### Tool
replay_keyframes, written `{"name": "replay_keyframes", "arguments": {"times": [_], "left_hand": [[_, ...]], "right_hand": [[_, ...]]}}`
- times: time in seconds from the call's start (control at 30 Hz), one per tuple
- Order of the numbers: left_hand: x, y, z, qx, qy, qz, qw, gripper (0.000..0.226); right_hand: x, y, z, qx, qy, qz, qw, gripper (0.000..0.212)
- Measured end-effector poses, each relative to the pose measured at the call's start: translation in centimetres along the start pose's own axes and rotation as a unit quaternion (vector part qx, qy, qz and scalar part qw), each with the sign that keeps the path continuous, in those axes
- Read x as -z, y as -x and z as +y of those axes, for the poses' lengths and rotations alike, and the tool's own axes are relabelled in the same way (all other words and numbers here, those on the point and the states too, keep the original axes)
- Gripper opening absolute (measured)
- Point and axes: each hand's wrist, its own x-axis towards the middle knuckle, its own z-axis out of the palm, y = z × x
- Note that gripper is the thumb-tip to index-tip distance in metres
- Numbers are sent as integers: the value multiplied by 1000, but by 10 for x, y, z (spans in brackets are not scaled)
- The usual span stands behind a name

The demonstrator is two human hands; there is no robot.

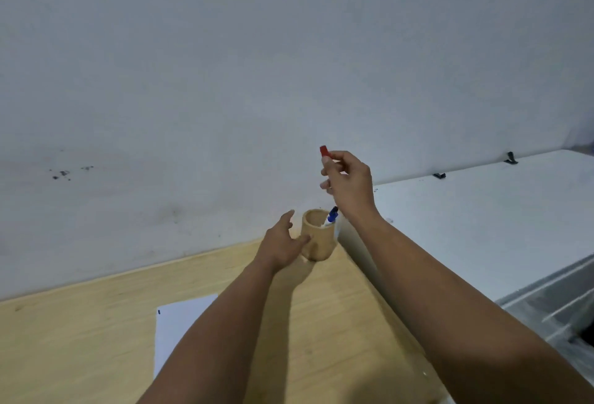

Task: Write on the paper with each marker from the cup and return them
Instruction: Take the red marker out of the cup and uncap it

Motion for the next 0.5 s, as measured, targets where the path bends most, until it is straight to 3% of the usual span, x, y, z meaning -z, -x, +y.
{"name": "replay_keyframes", "arguments": {"times": [0.07,0.2,0.33,0.5], "left_hand": [[26,17,1,5,41,36,998,65],[85,62,-14,30,162,124,979,65],[135,109,-40,45,96,170,980,81],[188,148,-76,51,70,191,978,64]], "right_hand": [[-16,17,2,-21,11,-48,999,14],[-55,70,6,-105,47,-197,974,23],[-99,126,-1,-133,19,-348,928,28],[-149,171,-23,-116,43,-437,891,29]]}}
